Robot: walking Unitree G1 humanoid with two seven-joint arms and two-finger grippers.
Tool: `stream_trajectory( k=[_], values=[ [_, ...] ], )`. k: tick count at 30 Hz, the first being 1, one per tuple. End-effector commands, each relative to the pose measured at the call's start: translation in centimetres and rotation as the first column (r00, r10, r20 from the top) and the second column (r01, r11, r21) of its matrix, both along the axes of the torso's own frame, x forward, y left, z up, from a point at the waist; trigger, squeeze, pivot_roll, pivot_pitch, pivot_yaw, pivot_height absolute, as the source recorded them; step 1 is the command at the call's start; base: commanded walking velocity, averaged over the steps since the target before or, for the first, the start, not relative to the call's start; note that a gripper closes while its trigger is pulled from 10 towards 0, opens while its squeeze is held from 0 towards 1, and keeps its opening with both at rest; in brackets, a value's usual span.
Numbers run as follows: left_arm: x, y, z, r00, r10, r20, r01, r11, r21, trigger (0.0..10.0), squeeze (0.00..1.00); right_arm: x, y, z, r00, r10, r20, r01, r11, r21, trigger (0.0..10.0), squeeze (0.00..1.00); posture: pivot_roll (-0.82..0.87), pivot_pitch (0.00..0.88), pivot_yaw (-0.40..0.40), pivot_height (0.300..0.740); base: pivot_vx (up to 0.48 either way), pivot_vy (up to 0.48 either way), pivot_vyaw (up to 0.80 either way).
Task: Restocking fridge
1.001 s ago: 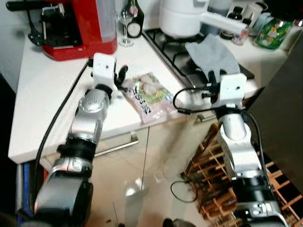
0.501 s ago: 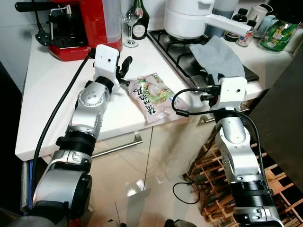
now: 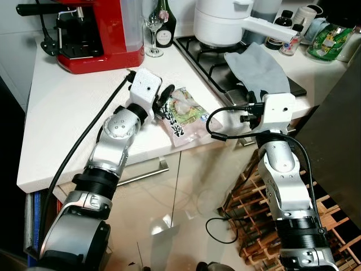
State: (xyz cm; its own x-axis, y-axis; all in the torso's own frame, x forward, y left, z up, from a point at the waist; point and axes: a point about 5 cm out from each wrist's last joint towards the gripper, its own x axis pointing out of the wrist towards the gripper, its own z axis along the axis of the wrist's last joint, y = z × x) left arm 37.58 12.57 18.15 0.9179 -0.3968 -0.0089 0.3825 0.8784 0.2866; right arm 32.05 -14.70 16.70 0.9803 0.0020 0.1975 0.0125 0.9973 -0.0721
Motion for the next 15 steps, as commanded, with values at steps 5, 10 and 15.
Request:
stream_trajectory(
  k=[5, 10, 15],
  values=[
    [0.1, 1.5, -1.2, 0.984, 0.11, -0.141, -0.122, 0.99, -0.076, 10.0, 0.0, 0.1, 0.2, 0.6, 1.0, 0.017, 0.016, -0.017, 1.0, 0.022, 10.0, 0.0, -0.08, 0.0, 0.001, 0.74, 0.0, 0.0, 0.0],
    [-0.1, 1.4, -1.7, 0.976, 0.105, -0.191, -0.127, 0.986, -0.107, 10.0, 0.0, 0.3, 0.3, 0.6, 0.999, 0.036, 0.003, -0.036, 0.998, 0.055, 10.0, 0.0, -0.06, 0.0, -0.009, 0.74, 0.0, 0.0, 0.0],
    [-0.6, 1.3, -2.9, 0.96, 0.076, -0.269, -0.119, 0.982, -0.149, 10.0, 0.0, 0.7, 0.4, 0.5, 0.994, 0.095, -0.052, -0.078, 0.96, 0.27, 10.0, 0.0, -0.07, 0.0, -0.016, 0.74, 0.0, 0.0, 0.0]
  ],
)
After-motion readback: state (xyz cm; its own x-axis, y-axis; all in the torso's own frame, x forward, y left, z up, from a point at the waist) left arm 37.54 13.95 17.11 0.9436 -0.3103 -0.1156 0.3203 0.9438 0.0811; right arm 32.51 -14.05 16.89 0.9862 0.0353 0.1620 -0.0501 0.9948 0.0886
